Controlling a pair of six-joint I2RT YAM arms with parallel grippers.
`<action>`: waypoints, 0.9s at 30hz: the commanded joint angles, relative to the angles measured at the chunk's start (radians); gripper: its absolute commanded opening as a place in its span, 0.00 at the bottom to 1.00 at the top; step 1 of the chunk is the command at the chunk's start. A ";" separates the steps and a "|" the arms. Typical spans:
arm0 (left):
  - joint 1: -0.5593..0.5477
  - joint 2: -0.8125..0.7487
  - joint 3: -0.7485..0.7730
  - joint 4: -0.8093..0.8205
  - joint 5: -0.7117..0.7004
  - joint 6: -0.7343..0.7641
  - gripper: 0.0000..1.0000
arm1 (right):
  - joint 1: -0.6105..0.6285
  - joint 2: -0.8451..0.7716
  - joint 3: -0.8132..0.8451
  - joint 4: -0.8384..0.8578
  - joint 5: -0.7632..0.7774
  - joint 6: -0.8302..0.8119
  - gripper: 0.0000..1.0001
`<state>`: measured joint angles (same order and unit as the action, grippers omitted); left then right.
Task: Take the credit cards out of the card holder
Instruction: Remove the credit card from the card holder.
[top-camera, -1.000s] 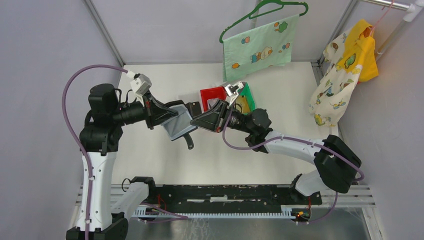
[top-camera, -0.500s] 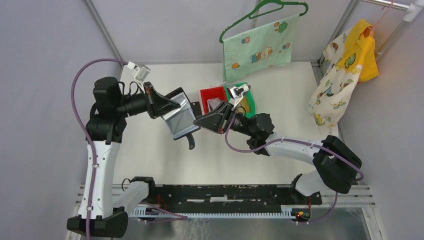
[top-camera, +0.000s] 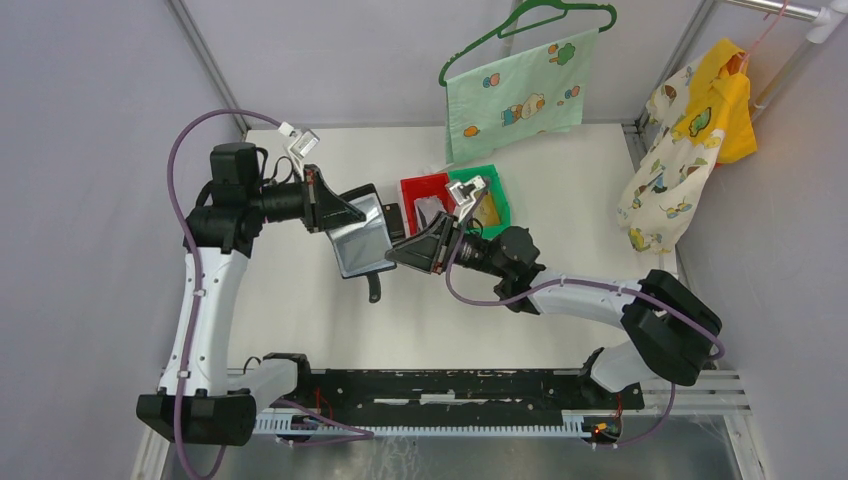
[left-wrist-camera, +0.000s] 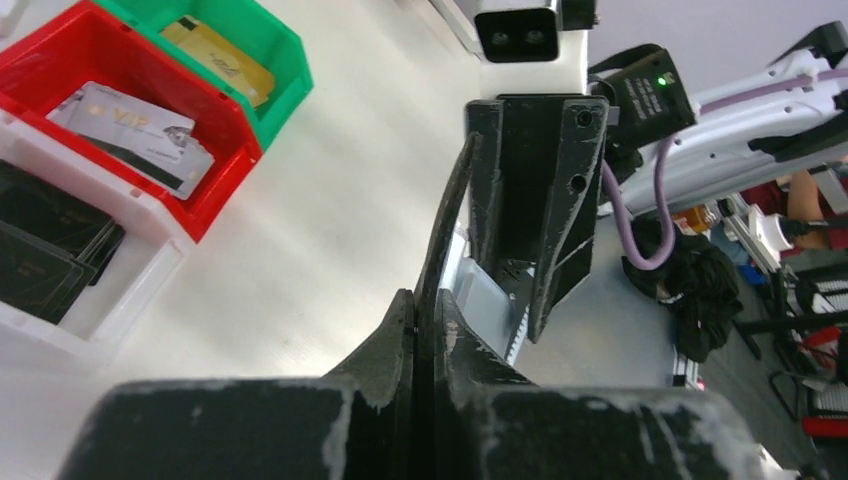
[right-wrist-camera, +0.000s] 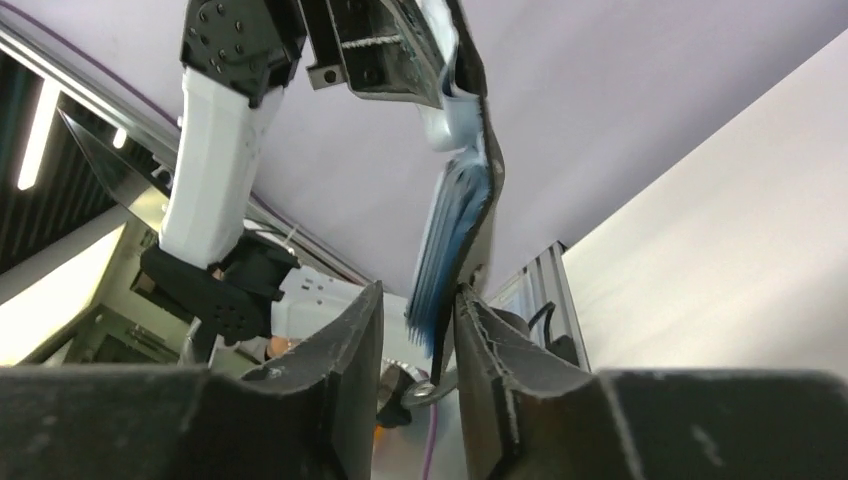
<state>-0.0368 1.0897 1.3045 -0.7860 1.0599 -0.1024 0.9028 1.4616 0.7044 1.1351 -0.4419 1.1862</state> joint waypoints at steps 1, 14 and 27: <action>-0.003 0.018 0.092 -0.131 0.167 0.157 0.02 | -0.013 -0.043 0.083 -0.051 -0.132 -0.175 0.48; -0.005 -0.026 0.083 -0.217 0.313 0.158 0.03 | -0.109 0.025 0.351 -0.205 -0.396 -0.373 0.78; -0.005 -0.026 0.092 -0.226 0.319 0.166 0.05 | -0.044 0.078 0.444 -0.240 -0.483 -0.375 0.48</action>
<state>-0.0410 1.0782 1.3582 -1.0187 1.3369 0.0212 0.8532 1.5398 1.0851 0.8906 -0.8776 0.8299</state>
